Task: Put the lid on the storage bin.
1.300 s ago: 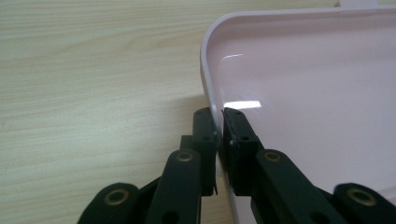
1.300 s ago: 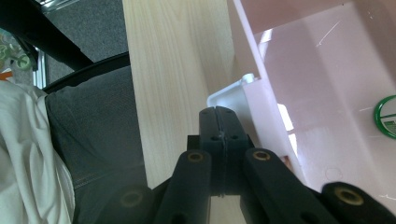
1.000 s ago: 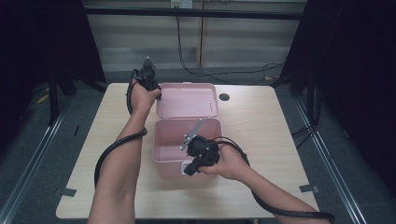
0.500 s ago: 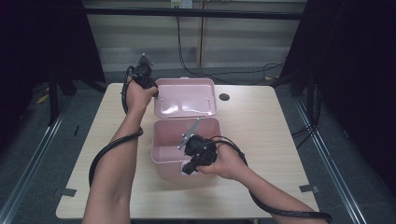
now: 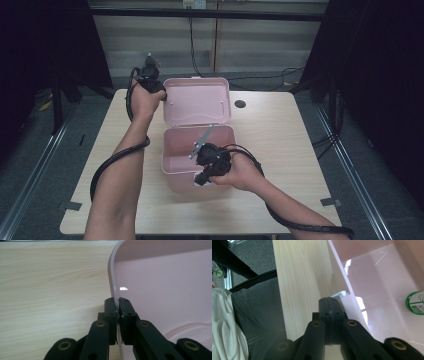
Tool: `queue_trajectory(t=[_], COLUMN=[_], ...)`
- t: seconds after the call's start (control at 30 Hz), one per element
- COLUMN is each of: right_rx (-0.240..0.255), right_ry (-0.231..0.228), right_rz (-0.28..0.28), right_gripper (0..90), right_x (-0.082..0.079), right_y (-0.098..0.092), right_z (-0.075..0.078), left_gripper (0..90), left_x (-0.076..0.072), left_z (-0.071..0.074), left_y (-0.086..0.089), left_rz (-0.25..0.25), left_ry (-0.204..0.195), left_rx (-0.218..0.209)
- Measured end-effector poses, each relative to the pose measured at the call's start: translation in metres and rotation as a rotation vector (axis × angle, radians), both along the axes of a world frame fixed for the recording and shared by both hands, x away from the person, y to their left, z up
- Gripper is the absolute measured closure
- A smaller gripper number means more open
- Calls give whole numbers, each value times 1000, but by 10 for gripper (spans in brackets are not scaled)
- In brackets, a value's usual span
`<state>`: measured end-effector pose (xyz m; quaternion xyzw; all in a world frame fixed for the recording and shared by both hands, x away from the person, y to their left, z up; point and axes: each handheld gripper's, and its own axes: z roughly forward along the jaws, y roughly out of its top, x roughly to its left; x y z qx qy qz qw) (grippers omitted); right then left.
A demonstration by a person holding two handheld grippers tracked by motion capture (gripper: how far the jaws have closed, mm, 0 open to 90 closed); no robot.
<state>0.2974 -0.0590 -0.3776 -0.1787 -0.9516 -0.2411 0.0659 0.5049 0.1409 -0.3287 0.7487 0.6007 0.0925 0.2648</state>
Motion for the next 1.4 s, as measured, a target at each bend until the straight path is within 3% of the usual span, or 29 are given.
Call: queue_trajectory(t=[0.6,1.4], right_rx=[-2,-7], right_ry=[-3,13], right_rz=[-9,-30], right_gripper=[900,900], right_x=[2,7], right_y=[3,7], right_z=[0,0], left_gripper=[863,868], left_x=[-9,-24], left_z=[20,40], left_y=[4,7], left_rz=[-35,-71], left_ry=[7,-10], left_rx=[35,37])
